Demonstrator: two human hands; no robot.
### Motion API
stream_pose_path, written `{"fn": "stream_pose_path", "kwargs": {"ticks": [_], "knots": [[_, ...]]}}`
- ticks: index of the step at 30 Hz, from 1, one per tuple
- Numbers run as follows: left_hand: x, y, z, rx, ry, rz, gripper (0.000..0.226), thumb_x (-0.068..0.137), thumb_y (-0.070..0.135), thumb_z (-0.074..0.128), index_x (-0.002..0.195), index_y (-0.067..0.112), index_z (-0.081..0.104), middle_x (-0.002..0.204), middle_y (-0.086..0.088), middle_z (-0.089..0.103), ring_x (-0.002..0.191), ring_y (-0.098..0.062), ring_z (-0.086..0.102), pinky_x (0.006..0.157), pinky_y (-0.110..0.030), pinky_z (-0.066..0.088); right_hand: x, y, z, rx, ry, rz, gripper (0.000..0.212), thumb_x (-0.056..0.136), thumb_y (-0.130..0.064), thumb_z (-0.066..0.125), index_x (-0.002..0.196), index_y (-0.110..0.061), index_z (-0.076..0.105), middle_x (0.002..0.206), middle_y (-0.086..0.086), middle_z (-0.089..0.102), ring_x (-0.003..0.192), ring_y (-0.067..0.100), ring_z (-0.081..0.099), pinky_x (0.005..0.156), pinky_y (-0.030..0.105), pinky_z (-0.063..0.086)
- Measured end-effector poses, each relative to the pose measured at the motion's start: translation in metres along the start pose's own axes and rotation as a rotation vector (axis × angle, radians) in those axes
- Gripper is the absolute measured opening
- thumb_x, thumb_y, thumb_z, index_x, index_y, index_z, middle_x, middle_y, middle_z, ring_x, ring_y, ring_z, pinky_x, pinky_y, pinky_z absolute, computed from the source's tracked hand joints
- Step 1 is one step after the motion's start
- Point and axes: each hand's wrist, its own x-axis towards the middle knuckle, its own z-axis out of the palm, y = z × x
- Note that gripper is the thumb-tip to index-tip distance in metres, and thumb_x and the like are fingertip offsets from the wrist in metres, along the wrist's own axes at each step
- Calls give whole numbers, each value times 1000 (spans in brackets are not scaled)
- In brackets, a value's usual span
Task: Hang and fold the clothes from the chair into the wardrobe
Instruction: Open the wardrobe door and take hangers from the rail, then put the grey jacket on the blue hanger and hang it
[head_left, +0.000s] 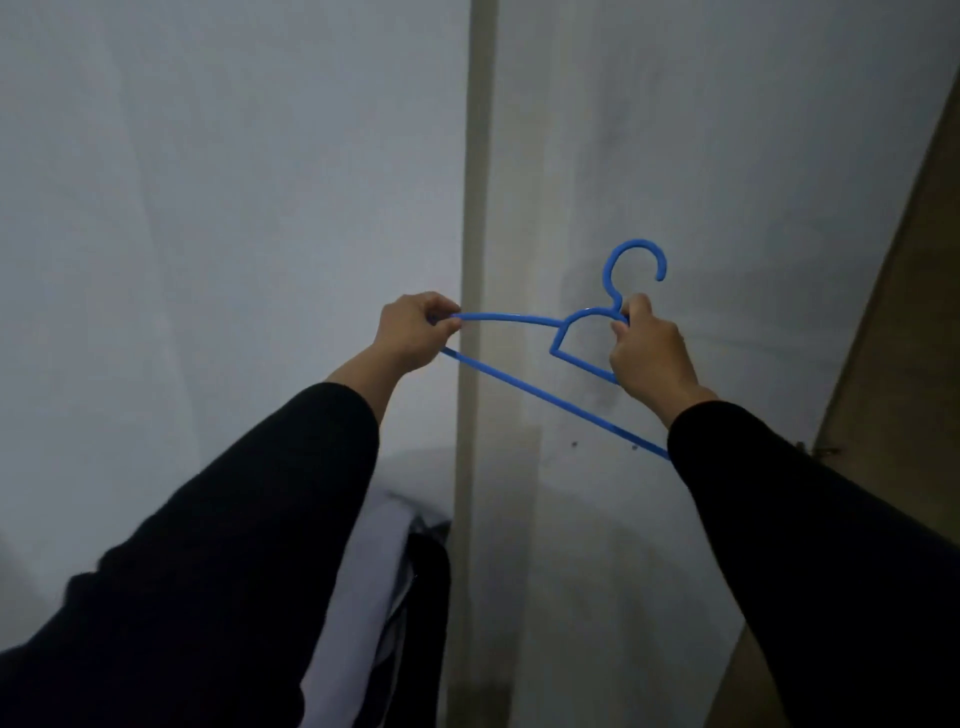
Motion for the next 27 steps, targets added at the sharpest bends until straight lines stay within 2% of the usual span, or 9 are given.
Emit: {"fn": "stream_pose_path", "kwargs": {"ticks": [2, 5, 10, 14, 20, 23, 25, 27], "knots": [[-13, -31, -24, 53, 47, -97, 35, 90, 27, 61, 122, 14, 59, 116, -5, 66, 110, -20, 59, 90, -27, 45, -12, -20, 23, 41, -30, -1, 20, 101, -13, 37, 118, -4, 42, 87, 10, 46, 76, 26, 47, 65, 33, 35], [-33, -72, -53, 157, 34, -292, 45, 93, 34, 55, 132, 13, 48, 126, -8, 60, 119, -24, 53, 95, -32, 42, -25, -45, 52, 95, -62, 14, 22, 100, -10, 37, 120, -4, 41, 90, 10, 47, 78, 25, 47, 67, 31, 36], [-56, -123, -62, 458, -207, -420, 45, 94, 38, 50, 132, 12, 51, 137, -7, 53, 127, -25, 47, 105, -32, 36, -42, -75, 94, 158, -133, 6, 24, 100, -9, 38, 123, -4, 40, 100, 15, 54, 79, 23, 49, 67, 29, 38], [-63, -149, -34, 544, -385, -424, 47, 94, 41, 51, 132, 13, 53, 140, -6, 50, 130, -25, 44, 107, -33, 34, -45, -79, 130, 177, -183, 5, 25, 98, -5, 38, 122, -2, 39, 105, 20, 59, 78, 25, 51, 66, 30, 40], [-50, -174, 30, 578, -533, -453, 53, 92, 48, 51, 127, 9, 58, 134, -10, 55, 124, -28, 48, 102, -35, 37, -30, -62, 177, 140, -247, -26, 26, 100, -9, 36, 124, 0, 38, 109, 20, 59, 79, 23, 49, 69, 30, 40], [-39, -180, 65, 605, -668, -504, 64, 87, 53, 56, 134, 9, 49, 139, -9, 49, 128, -28, 44, 105, -36, 35, -13, -51, 196, 135, -286, -32, 27, 100, -8, 35, 125, 0, 38, 111, 21, 58, 85, 28, 54, 71, 32, 42], [-33, -187, 88, 655, -749, -538, 80, 78, 61, 62, 138, 11, 44, 142, -10, 44, 130, -29, 41, 108, -41, 34, -2, -46, 206, 135, -295, -34, 26, 100, -8, 36, 125, -1, 38, 113, 21, 58, 95, 32, 58, 73, 33, 44], [-28, -196, 106, 755, -787, -544, 97, 67, 70, 65, 141, 13, 39, 145, -11, 40, 133, -31, 39, 109, -44, 35, 9, -42, 215, 125, -302, -40, 26, 100, -7, 36, 125, -1, 39, 112, 20, 58, 95, 31, 59, 73, 32, 43]]}}
